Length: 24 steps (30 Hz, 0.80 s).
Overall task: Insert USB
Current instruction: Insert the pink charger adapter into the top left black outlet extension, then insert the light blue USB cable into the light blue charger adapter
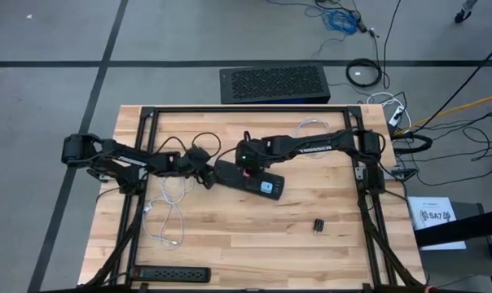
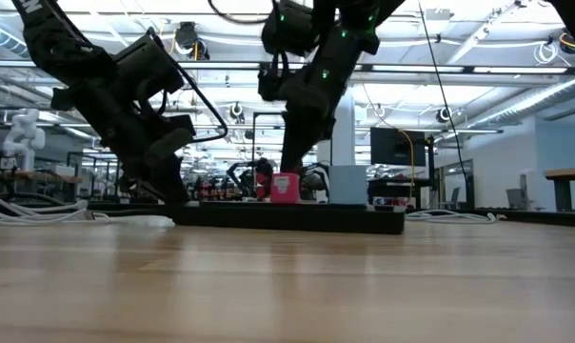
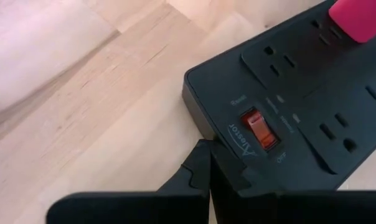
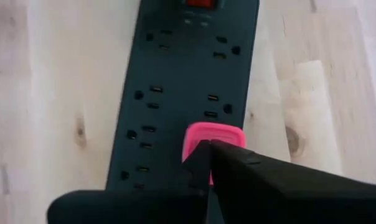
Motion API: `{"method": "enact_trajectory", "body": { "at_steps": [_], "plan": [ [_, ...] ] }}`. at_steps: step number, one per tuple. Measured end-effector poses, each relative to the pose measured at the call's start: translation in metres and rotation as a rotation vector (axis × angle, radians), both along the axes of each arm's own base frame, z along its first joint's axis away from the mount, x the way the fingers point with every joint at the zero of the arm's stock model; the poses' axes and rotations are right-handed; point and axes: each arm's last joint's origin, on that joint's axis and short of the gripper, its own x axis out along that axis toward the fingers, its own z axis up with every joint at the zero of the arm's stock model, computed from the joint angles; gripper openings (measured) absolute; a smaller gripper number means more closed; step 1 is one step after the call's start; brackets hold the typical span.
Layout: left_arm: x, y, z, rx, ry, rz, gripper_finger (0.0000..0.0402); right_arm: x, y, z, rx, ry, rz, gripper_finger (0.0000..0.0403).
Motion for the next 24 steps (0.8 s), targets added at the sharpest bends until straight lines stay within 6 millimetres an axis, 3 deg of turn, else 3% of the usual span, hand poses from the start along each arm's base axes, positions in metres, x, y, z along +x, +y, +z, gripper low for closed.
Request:
{"method": "enact_trajectory", "body": {
  "at_steps": [5, 11, 20, 24],
  "plan": [
    [0.0, 0.001, 0.001, 0.024, -0.004, 0.005, 0.0002, -0.001, -0.003, -0.013, 0.006, 0.022, -0.009, 0.0001],
    [0.001, 0.005, 0.011, 0.095, -0.05, 0.012, 0.0002, -0.003, -0.005, -0.003, -0.016, -0.014, -0.014, 0.0001],
    [-0.008, 0.015, 0.033, 0.161, -0.124, 0.025, 0.0002, -0.016, -0.019, 0.034, -0.074, -0.108, -0.053, 0.0002],
    [-0.01, 0.018, 0.036, 0.169, -0.135, 0.035, 0.0002, -0.035, -0.027, 0.055, -0.157, -0.071, -0.077, 0.0004]
  ]
}}
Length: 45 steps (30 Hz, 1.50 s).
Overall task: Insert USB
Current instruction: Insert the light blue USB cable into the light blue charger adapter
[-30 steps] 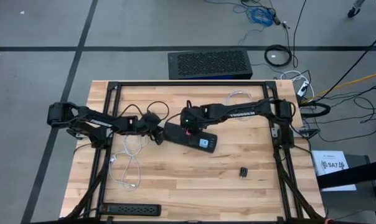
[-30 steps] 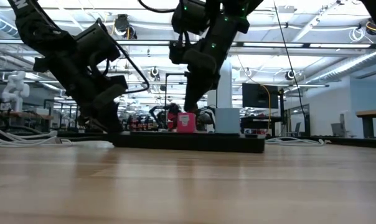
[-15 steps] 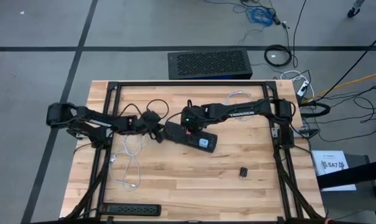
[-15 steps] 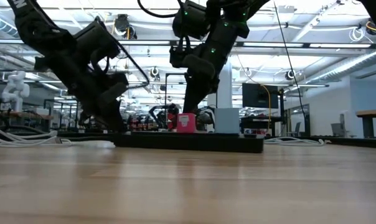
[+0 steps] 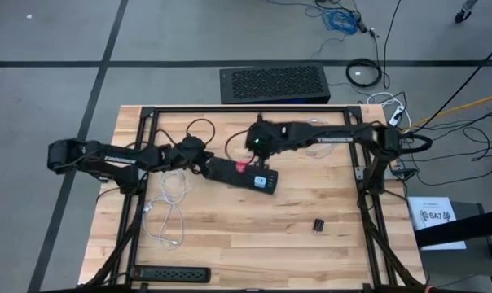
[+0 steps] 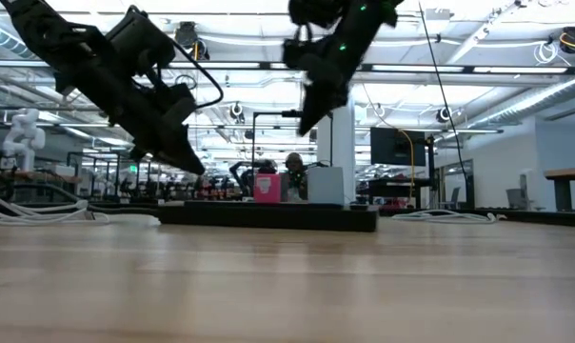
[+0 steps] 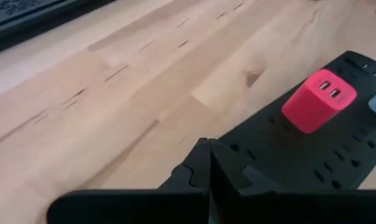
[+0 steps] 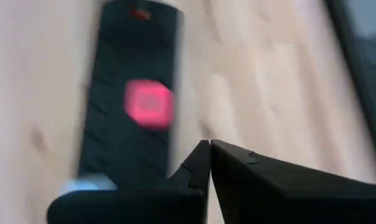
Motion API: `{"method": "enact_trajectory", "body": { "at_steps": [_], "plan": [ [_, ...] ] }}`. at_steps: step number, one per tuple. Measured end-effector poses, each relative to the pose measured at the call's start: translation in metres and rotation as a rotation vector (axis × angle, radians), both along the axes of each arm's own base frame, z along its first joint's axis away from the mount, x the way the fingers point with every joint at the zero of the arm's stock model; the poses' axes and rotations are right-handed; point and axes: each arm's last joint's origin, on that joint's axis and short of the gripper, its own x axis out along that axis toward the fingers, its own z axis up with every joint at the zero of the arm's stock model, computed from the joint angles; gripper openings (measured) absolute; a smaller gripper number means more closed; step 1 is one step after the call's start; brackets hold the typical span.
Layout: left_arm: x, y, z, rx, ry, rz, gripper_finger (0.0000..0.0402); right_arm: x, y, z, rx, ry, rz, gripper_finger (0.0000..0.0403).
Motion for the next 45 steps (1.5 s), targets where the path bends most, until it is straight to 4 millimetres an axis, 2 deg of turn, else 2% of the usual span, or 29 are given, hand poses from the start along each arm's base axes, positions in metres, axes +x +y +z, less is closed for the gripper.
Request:
{"method": "enact_trajectory", "body": {
  "at_steps": [2, 4, 8, 12, 16, 19, 23, 33, 37, 41, 45],
  "plan": [
    [0.0, 0.0, 0.0, -0.001, 0.001, -0.004, 0.0002, -0.016, -0.016, 0.004, -0.039, 0.091, -0.041, 0.0004],
    [0.0, 0.0, 0.0, 0.0, 0.004, -0.024, 0.0002, -0.033, -0.038, -0.002, -0.069, 0.212, -0.084, 0.0004],
    [-0.001, 0.0, -0.001, -0.002, 0.017, -0.038, 0.0002, -0.072, -0.089, -0.025, -0.04, 0.396, -0.125, 0.0015],
    [-0.001, -0.001, -0.002, -0.01, 0.028, -0.046, 0.0002, -0.122, -0.137, -0.054, 0.019, 0.521, -0.203, 0.0047],
    [-0.001, -0.001, -0.002, 0.006, 0.036, -0.069, 0.0002, -0.16, -0.163, -0.077, 0.037, 0.584, -0.149, 0.0096],
    [-0.001, -0.001, -0.001, 0.019, 0.042, -0.08, 0.0002, -0.175, -0.175, -0.091, -0.016, 0.596, -0.045, 0.0127],
    [-0.001, 0.0, -0.002, 0.016, 0.041, -0.077, 0.0002, -0.18, -0.184, -0.105, -0.077, 0.564, -0.002, 0.0144],
    [-0.001, -0.001, -0.002, 0.005, 0.039, -0.093, 0.0002, -0.174, -0.192, -0.118, -0.096, 0.524, 0.052, 0.0142],
    [-0.001, -0.001, -0.002, 0.001, 0.041, -0.098, 0.0002, -0.174, -0.192, -0.121, -0.061, 0.512, 0.045, 0.0103],
    [-0.001, -0.001, -0.002, 0.001, 0.042, -0.098, 0.0002, -0.174, -0.19, -0.121, -0.032, 0.513, 0.021, 0.0022],
    [-0.001, -0.001, -0.002, 0.0, 0.042, -0.098, 0.0002, -0.168, -0.19, -0.116, -0.008, 0.51, -0.003, 0.0011]
  ]
}}
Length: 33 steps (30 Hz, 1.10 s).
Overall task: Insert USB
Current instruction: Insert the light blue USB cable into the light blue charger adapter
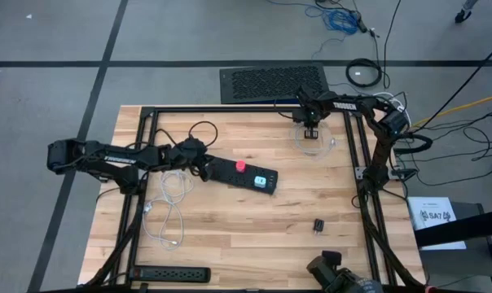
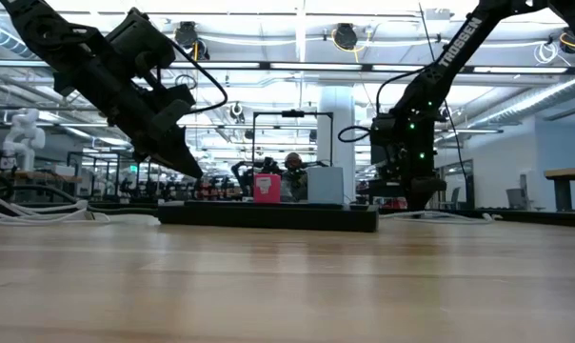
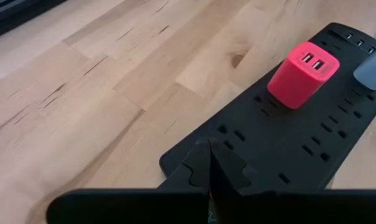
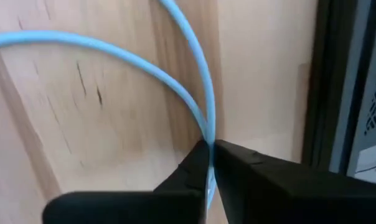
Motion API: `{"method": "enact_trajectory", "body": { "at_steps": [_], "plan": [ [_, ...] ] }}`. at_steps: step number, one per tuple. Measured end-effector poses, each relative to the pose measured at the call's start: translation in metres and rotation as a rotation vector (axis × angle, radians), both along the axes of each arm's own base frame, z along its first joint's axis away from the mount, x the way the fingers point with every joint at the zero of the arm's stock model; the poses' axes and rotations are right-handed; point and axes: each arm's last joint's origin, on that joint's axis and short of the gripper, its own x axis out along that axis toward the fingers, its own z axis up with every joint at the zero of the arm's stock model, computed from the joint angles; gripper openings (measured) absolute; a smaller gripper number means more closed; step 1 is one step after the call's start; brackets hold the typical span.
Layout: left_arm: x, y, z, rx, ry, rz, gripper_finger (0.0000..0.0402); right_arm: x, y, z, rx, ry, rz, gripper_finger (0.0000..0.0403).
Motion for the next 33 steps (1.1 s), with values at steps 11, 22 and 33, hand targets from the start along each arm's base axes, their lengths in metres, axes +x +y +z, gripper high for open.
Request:
{"method": "enact_trajectory", "body": {
  "at_steps": [11, 22, 33],
  "plan": [
    [0.0, -0.001, 0.0, -0.014, -0.003, -0.018, 0.0002, 0.022, 0.0, 0.071, 0.07, -0.369, -0.041, 0.0001],
    [0.0, -0.001, 0.0, -0.008, 0.0, -0.024, 0.0002, 0.042, 0.057, 0.114, 0.396, -0.774, 0.123, 0.0],
    [0.0, -0.001, 0.0, 0.007, 0.007, -0.043, 0.0002, 0.089, 0.148, 0.073, 0.628, -1.015, 0.576, 0.0]
  ]
}}
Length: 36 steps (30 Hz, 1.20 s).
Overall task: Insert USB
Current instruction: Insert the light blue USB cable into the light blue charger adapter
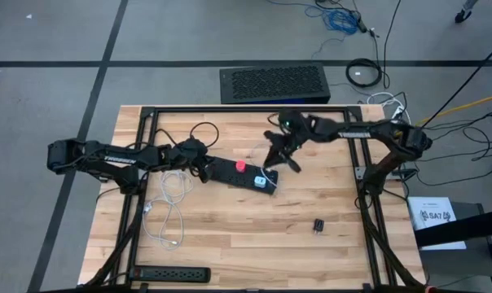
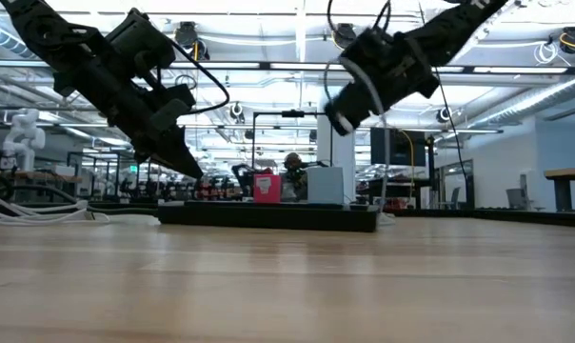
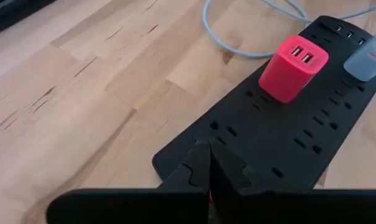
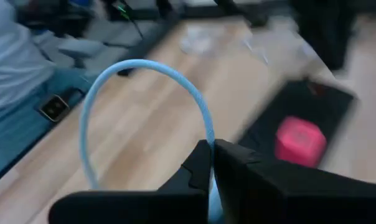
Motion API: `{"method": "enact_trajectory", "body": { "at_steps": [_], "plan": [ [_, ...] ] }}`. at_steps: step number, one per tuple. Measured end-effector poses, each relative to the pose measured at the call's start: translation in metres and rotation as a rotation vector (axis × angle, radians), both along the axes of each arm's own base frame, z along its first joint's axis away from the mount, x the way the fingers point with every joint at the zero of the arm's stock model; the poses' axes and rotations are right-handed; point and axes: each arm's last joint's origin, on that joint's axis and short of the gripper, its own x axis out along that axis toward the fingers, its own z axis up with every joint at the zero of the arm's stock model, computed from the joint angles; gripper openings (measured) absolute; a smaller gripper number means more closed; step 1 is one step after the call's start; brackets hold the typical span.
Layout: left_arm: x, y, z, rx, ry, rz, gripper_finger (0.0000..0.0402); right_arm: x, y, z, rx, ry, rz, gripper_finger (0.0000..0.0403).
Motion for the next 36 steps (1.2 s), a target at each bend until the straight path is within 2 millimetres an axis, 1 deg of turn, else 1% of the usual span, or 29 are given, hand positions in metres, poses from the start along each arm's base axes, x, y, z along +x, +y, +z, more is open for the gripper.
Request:
{"method": "enact_trajectory", "body": {
  "at_steps": [3, 6, 8, 12, 15, 17, 20, 23, 25, 28, 33, 36],
  "plan": [
    [0.0, 0.0, 0.0, -0.001, -0.001, -0.003, 0.0002, 0.005, 0.015, -0.006, -0.007, -0.117, 0.066, 0.0],
    [0.001, -0.001, 0.0, -0.014, -0.009, -0.02, 0.0002, 0.007, 0.023, -0.01, -0.027, -0.198, 0.095, 0.0],
    [0.001, -0.001, 0.001, -0.023, -0.019, -0.035, 0.0002, 0.008, 0.022, -0.018, -0.031, -0.221, 0.111, 0.0],
    [0.003, -0.002, 0.003, -0.053, -0.052, -0.084, 0.0002, 0.017, 0.018, -0.031, -0.035, -0.263, 0.125, 0.0],
    [0.008, -0.005, 0.009, -0.103, -0.144, -0.198, 0.0002, 0.023, 0.017, -0.039, 0.026, -0.271, 0.147, 0.0],
    [0.012, -0.008, 0.017, -0.116, -0.244, -0.321, 0.0002, 0.025, 0.017, -0.033, 0.07, -0.306, 0.174, 0.0],
    [0.018, -0.011, 0.035, -0.106, -0.435, -0.501, 0.0002, 0.025, 0.017, -0.019, 0.102, -0.373, 0.201, 0.0],
    [0.022, -0.012, 0.052, -0.07, -0.573, -0.595, 0.0003, 0.026, 0.019, -0.003, 0.1, -0.463, 0.207, 0.0],
    [0.026, -0.012, 0.063, -0.064, -0.614, -0.612, 0.0011, 0.027, 0.019, 0.005, 0.106, -0.509, 0.211, 0.0],
    [0.034, -0.011, 0.075, -0.072, -0.643, -0.658, 0.0039, 0.034, 0.022, 0.019, 0.121, -0.536, 0.226, 0.0],
    [0.055, -0.008, 0.084, -0.112, -0.647, -0.75, 0.0101, 0.047, 0.032, 0.039, 0.132, -0.54, 0.303, 0.0],
    [0.07, -0.007, 0.088, -0.129, -0.655, -0.827, 0.0128, 0.053, 0.036, 0.049, 0.13, -0.543, 0.353, 0.0]
  ]
}}
